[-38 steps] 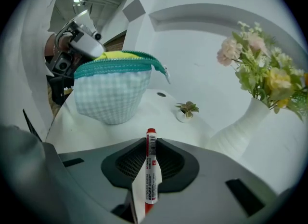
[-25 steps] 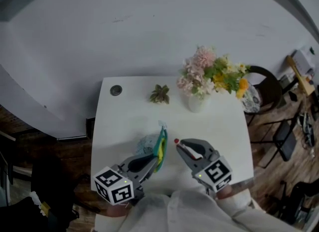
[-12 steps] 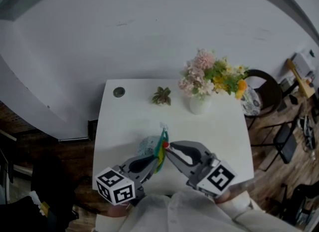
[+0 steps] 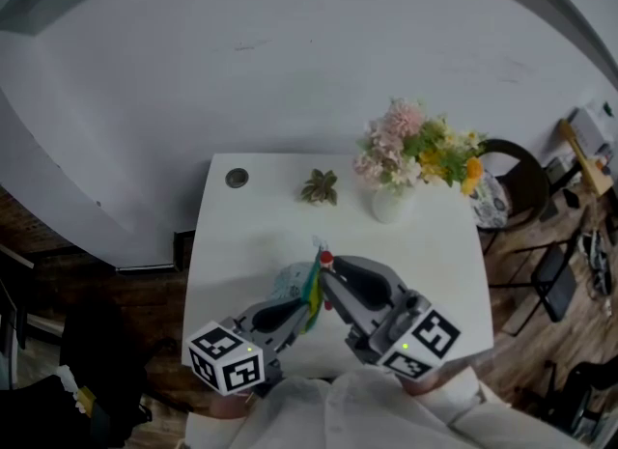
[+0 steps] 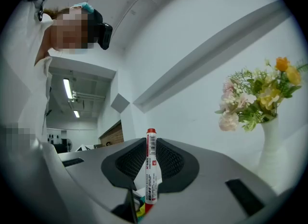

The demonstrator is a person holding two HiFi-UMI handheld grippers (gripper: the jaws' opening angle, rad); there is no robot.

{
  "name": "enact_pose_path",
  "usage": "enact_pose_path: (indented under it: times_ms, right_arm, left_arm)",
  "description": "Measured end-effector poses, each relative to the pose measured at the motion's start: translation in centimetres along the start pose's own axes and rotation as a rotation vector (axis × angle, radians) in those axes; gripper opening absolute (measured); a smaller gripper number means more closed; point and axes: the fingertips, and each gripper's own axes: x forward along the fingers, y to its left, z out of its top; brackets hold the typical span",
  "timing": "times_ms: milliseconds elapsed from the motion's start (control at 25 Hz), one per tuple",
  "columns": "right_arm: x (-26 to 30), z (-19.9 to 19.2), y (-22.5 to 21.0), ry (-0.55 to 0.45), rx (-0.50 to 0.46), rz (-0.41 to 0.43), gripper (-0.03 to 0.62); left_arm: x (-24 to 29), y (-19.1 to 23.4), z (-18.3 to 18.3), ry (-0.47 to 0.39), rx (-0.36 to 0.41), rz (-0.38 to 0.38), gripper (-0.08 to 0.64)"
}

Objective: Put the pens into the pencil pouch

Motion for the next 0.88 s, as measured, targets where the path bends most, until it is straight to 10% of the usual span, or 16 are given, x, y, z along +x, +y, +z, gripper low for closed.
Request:
enact_pose_path:
  times_ms: [880]
  right_arm:
    - [1.3, 0.0, -0.1, -0.185, 0.036, 0.059, 0.060]
  left_arm:
    - [-0.6, 0.6, 0.6, -0.030, -0.024, 0.010, 0.031]
